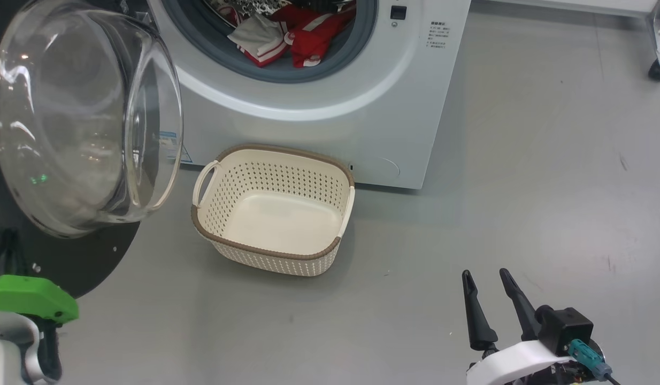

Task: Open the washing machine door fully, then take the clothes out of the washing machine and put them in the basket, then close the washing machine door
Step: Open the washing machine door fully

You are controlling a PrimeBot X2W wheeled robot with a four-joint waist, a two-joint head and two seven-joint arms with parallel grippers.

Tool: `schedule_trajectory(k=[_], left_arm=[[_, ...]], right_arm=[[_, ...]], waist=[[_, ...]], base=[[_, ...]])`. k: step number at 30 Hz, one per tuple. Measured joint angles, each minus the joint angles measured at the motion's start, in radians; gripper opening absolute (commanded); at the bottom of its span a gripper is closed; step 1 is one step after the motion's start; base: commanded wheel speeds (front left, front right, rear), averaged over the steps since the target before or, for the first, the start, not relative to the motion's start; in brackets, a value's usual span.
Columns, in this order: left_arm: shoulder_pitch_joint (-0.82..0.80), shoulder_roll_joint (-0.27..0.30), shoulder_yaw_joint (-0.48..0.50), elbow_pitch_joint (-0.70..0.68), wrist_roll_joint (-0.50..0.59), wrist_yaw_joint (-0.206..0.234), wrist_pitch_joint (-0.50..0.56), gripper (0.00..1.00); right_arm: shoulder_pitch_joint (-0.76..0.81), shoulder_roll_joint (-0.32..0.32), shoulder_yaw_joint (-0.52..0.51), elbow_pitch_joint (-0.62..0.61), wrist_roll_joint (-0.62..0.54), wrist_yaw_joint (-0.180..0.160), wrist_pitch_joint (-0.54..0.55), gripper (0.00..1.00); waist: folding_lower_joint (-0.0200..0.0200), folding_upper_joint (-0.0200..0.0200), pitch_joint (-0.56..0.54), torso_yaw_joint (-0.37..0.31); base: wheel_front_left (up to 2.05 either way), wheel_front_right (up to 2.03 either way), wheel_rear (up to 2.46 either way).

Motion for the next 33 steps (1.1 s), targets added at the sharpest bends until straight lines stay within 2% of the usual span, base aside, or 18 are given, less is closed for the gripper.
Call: schedule_trajectory(k=[5,13,22,33], left_arm=[[-0.014,0.018,0.044,0.002,-0.021,0.007,-0.007,0.00],[-0.047,0.079,0.117,0.020,-0.044,0.015,-0.007,0.00],[-0.078,0.143,0.155,0.046,-0.056,0.017,-0.007,0.00],[-0.116,0.150,0.142,0.110,-0.063,0.007,-0.026,0.00]], right_arm=[[-0.020,-0.001,0.005,0.000,-0.009,0.000,0.000,1.00],[-0.049,-0.006,0.007,-0.004,-0.023,0.000,0.000,1.00],[-0.081,-0.018,0.005,-0.012,-0.040,-0.001,0.001,1.00],[-0.113,-0.029,-0.006,0.006,-0.041,-0.001,0.001,1.00]], waist=[[0.0000,0.0000,0.032,-0.002],[0.0000,0.0000,0.086,-0.010],[0.0000,0.0000,0.149,-0.018],[0.0000,0.0000,0.183,-0.008]], base=[[0.00,0.00,0.00],[0.00,0.00,0.00],[0.00,0.00,0.00],[0.00,0.00,0.00]])
